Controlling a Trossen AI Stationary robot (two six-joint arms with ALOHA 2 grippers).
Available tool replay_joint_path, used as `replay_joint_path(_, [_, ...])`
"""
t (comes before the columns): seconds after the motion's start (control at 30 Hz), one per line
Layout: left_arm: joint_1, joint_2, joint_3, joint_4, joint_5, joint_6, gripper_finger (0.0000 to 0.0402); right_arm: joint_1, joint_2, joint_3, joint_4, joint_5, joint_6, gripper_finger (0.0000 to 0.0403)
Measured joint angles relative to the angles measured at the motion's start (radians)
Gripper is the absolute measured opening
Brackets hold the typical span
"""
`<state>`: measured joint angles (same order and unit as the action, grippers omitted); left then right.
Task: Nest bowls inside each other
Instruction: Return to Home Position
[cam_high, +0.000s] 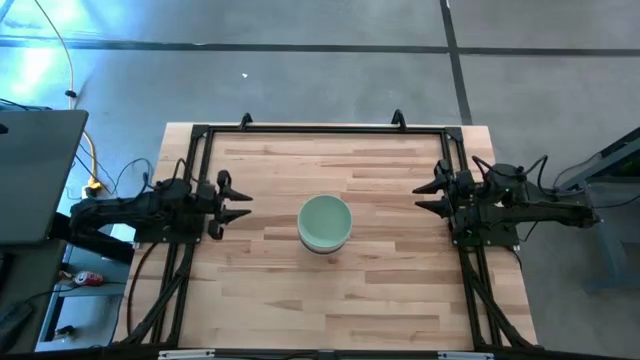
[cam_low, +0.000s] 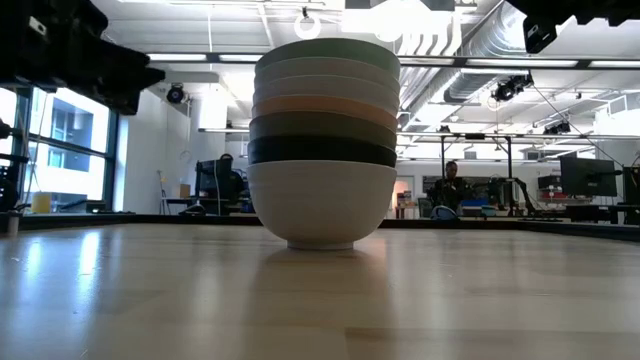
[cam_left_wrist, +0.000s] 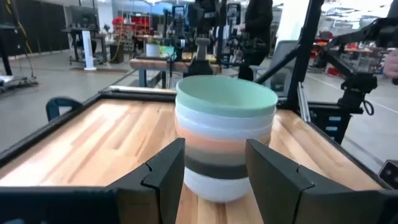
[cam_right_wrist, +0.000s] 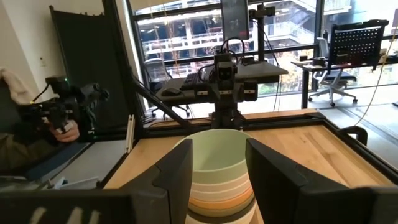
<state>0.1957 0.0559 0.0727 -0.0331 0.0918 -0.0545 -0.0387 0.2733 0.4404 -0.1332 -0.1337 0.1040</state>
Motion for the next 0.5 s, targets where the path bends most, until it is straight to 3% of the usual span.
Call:
replay_joint_path(0.17, [-0.009,0.0,-0.063,0.068,-0.011,-0.02,0.0156,0.0,0.0,0.0,-0.002,0.0,0.0,0.0139])
replay_joint_path(0.5, [-0.009,0.006,-0.061,0.062,-0.047,-0.013,0.0156,0.0,0.004,-0.013,-0.026,0.039,0.0,0.0139])
